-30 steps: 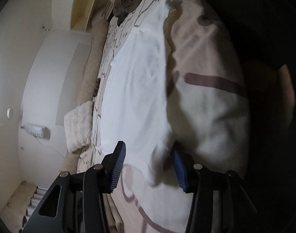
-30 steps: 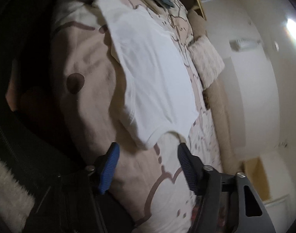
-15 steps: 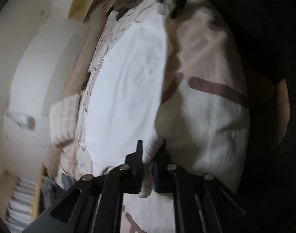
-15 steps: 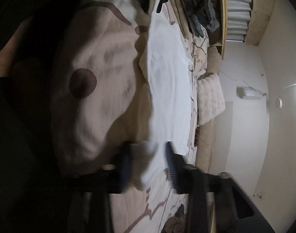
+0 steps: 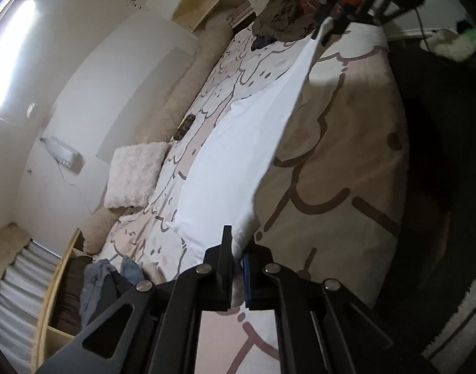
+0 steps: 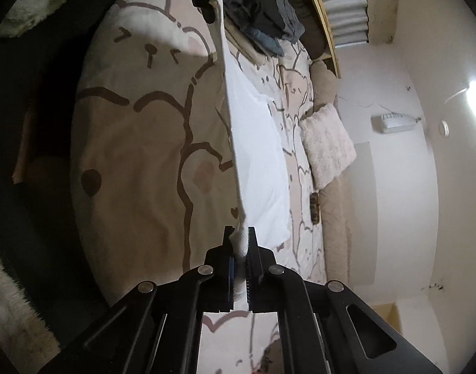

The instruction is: Fold clothes

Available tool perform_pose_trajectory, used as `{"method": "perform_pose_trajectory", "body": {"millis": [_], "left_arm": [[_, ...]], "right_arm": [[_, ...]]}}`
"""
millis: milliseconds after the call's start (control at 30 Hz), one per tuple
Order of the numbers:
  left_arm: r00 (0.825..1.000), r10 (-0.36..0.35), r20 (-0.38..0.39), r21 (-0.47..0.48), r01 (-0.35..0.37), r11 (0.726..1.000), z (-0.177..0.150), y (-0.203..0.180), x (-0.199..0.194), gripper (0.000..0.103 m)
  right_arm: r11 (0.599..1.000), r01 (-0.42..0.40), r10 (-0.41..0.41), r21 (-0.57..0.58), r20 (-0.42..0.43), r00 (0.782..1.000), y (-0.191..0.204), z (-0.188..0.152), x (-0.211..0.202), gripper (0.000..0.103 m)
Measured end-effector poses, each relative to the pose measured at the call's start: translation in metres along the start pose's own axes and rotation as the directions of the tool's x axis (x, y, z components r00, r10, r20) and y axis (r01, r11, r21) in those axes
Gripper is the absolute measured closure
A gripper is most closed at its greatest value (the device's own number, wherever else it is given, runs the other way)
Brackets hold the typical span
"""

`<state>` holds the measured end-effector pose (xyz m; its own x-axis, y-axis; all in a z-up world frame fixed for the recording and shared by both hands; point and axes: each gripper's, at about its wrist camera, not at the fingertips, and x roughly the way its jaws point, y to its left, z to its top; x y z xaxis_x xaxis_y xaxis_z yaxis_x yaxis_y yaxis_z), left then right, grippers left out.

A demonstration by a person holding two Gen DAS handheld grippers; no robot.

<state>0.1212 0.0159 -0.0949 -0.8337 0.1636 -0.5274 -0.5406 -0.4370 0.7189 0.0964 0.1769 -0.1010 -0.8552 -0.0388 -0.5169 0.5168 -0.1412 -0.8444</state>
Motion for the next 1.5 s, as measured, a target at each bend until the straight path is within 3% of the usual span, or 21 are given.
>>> {"method": "perform_pose_trajectory", "body": {"millis": [267,400,667,900,1000,1233,1367,1500], "left_arm": [[0.999,0.020,0.031,0.010,-0.020,1.000,0.013,-0.001,-0.055,0.098],[0.999,-0.007,0.045,-0.026,0.008,1.000,0.021,0.006,-0.077,0.098],[1.000,-0.006,-0.007,-0.040,0.005,0.999,0.026,0.020,-0.024,0.098],[1.000,-0.018,0.010,-0.059,0.019,0.998,0.056,0.101,0.044,0.096],[0.996,-0.084,-0.032,-0.094,0.080,0.992,0.065,0.138,0.092,0.096],[0.954,-0.266,-0.141,-0.168,0.241,0.956,0.064,0.177,0.219,0.094],[0.912,-0.360,-0.198,-0.216,0.318,0.923,0.056,0.185,0.289,0.094],[0.857,-0.461,-0.230,-0.294,0.391,0.872,0.046,0.179,0.340,0.093]], "right_arm": [[0.998,-0.052,0.053,0.038,-0.014,0.998,-0.011,0.000,-0.046,0.098],[0.988,-0.109,0.110,0.114,-0.009,0.994,-0.018,-0.005,-0.080,0.098],[0.975,-0.133,0.139,0.178,-0.025,0.990,-0.023,-0.010,-0.055,0.098],[0.941,-0.147,0.169,0.306,-0.047,0.984,-0.111,-0.010,0.011,0.098],[0.908,-0.174,0.209,0.381,-0.054,0.976,-0.153,-0.010,0.058,0.097],[0.836,-0.256,0.334,0.486,-0.081,0.939,-0.209,-0.013,0.177,0.098],[0.786,-0.306,0.418,0.538,-0.097,0.903,-0.215,-0.020,0.248,0.097],[0.711,-0.365,0.522,0.601,-0.104,0.847,-0.199,-0.029,0.310,0.097]]}}
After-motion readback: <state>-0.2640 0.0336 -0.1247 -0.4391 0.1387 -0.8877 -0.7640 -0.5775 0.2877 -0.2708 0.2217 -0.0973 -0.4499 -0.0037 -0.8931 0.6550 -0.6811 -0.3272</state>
